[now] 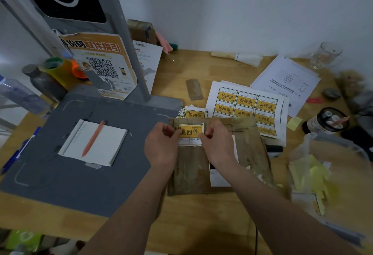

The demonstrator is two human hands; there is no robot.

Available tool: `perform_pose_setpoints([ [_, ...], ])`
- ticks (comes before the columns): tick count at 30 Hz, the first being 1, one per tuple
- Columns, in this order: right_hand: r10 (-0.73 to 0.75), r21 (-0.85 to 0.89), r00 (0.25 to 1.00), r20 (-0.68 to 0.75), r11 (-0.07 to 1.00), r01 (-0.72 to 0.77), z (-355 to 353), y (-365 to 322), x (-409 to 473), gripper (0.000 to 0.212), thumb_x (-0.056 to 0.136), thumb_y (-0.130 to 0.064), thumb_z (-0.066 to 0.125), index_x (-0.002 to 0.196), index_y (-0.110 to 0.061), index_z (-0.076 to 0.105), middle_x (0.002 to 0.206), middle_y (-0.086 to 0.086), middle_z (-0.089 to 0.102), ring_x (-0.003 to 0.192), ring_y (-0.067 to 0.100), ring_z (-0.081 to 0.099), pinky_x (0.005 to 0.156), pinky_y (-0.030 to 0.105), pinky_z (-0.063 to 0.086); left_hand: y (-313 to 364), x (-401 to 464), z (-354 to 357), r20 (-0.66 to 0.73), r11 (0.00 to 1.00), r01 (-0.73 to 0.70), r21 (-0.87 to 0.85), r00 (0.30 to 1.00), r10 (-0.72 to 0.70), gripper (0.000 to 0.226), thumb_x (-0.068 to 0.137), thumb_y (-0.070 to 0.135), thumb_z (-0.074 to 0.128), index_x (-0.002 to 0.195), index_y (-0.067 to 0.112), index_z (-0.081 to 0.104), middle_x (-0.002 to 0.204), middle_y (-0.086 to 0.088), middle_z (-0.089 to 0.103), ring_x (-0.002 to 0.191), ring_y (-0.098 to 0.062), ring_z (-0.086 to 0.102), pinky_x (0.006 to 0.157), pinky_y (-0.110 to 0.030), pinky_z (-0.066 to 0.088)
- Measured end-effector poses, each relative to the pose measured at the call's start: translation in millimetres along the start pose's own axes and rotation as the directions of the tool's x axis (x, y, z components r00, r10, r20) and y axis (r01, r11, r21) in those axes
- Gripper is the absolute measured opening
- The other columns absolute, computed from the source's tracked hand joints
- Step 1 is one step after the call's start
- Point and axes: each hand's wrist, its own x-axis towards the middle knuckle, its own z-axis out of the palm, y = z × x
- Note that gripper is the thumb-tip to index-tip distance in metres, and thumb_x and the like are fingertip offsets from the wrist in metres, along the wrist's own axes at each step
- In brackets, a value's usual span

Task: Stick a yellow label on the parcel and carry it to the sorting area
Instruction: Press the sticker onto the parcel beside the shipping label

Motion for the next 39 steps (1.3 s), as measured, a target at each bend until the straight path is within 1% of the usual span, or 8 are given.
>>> perform_pose_setpoints([
  [5, -0.024, -0.037, 1.0, -0.008, 0.999, 0.024, -1, -2, 0, 0.026, 0.081, -0.015, 0.068, 0.079, -0.017, 0.042, 0.08, 0.001, 0.052, 0.075, 0.018, 0.052, 0.052, 0.021, 0.034, -4, 5, -1, -0.027, 0.988, -0.106, 0.116, 0.994, 0.11, 0.027, 0.073, 0.039, 0.076, 0.073, 0.021, 0.056, 0.096, 0.004, 0.048, 0.089, -0.01, 0.047, 0.07, -0.026, 0.041],
  [12, -0.128, -0.204, 0.989, -0.07, 0.973, 0.111, -10, 4, 1, 0.054, 0.065, -0.04, 0.081, 0.096, -0.016, 0.042, 0.11, 0.002, 0.04, 0.107, 0.022, 0.044, 0.085, 0.031, 0.041, -22, -1, -2, 0.051, 0.938, -0.33, 0.111, 0.944, 0.326, 0.022, 0.073, 0.028, 0.079, 0.093, 0.024, 0.07, 0.127, -0.002, 0.042, 0.123, -0.02, 0.034, 0.094, -0.021, 0.028],
  [15, -0.14, -0.316, 0.989, -0.037, 0.941, 0.121, -1, 6, 0, 0.086, 0.065, -0.059, 0.072, 0.13, -0.014, 0.038, 0.148, 0.008, 0.029, 0.14, 0.028, 0.02, 0.114, 0.044, 0.019, -23, 0, 3, 0.137, 0.97, -0.245, -0.007, 0.96, 0.243, 0.041, 0.075, 0.031, 0.077, 0.114, 0.034, 0.067, 0.155, -0.003, 0.021, 0.141, -0.024, 0.013, 0.103, -0.025, 0.018],
  [21, 0.013, -0.361, 0.994, 0.105, 0.932, 0.026, -17, 13, 20, 0.125, 0.056, -0.067, 0.074, 0.15, -0.027, 0.001, 0.161, 0.004, -0.013, 0.146, 0.027, -0.019, 0.117, 0.052, -0.006, -18, 11, -1, 0.245, 0.996, -0.061, -0.065, 0.967, 0.075, 0.07, 0.082, 0.027, 0.07, 0.142, 0.04, 0.037, 0.161, -0.003, 0.004, 0.146, -0.028, 0.0, 0.114, -0.042, 0.02],
  [24, 0.061, -0.38, 0.986, 0.152, 0.925, 0.001, -29, 17, 26, 0.127, 0.056, -0.064, 0.076, 0.151, -0.03, -0.001, 0.16, 0.004, -0.017, 0.145, 0.028, -0.022, 0.116, 0.051, -0.008, -16, 12, 0, 0.176, 0.994, 0.026, -0.104, 0.984, -0.007, 0.071, 0.087, 0.029, 0.064, 0.148, 0.033, 0.027, 0.16, -0.009, 0.007, 0.146, -0.027, 0.004, 0.113, -0.039, 0.019],
  [27, 0.015, -0.387, 0.987, 0.162, 0.921, 0.049, -33, 11, 29, 0.122, 0.061, -0.054, 0.078, 0.15, -0.03, -0.001, 0.161, 0.005, -0.015, 0.146, 0.029, -0.02, 0.117, 0.051, -0.007, -16, 3, 1, 0.039, 0.991, -0.109, -0.073, 0.993, 0.112, 0.069, 0.089, 0.029, 0.061, 0.148, 0.023, 0.027, 0.157, -0.011, 0.016, 0.144, -0.024, 0.01, 0.105, -0.024, 0.019],
  [30, -0.059, -0.381, 0.984, 0.17, 0.917, 0.12, -24, 2, 29, 0.12, 0.062, -0.059, 0.075, 0.151, -0.029, -0.001, 0.161, 0.003, -0.012, 0.146, 0.027, -0.019, 0.117, 0.047, -0.008, -19, -4, 7, 0.062, 0.972, -0.235, -0.022, 0.97, 0.236, 0.084, 0.079, 0.04, 0.07, 0.148, 0.026, 0.026, 0.156, -0.008, 0.017, 0.143, -0.023, 0.011, 0.11, -0.033, 0.023],
  [39, 0.028, -0.329, 0.993, 0.111, 0.944, 0.01, -25, 13, 54, 0.098, 0.075, -0.066, 0.058, 0.151, -0.029, 0.008, 0.162, 0.006, -0.003, 0.148, 0.028, -0.01, 0.118, 0.045, -0.006, -23, 0, 13, 0.141, 0.995, -0.086, 0.04, 0.987, 0.079, 0.103, 0.068, 0.053, 0.075, 0.15, 0.027, 0.019, 0.153, -0.008, 0.024, 0.142, -0.025, 0.014, 0.111, -0.043, 0.027],
])
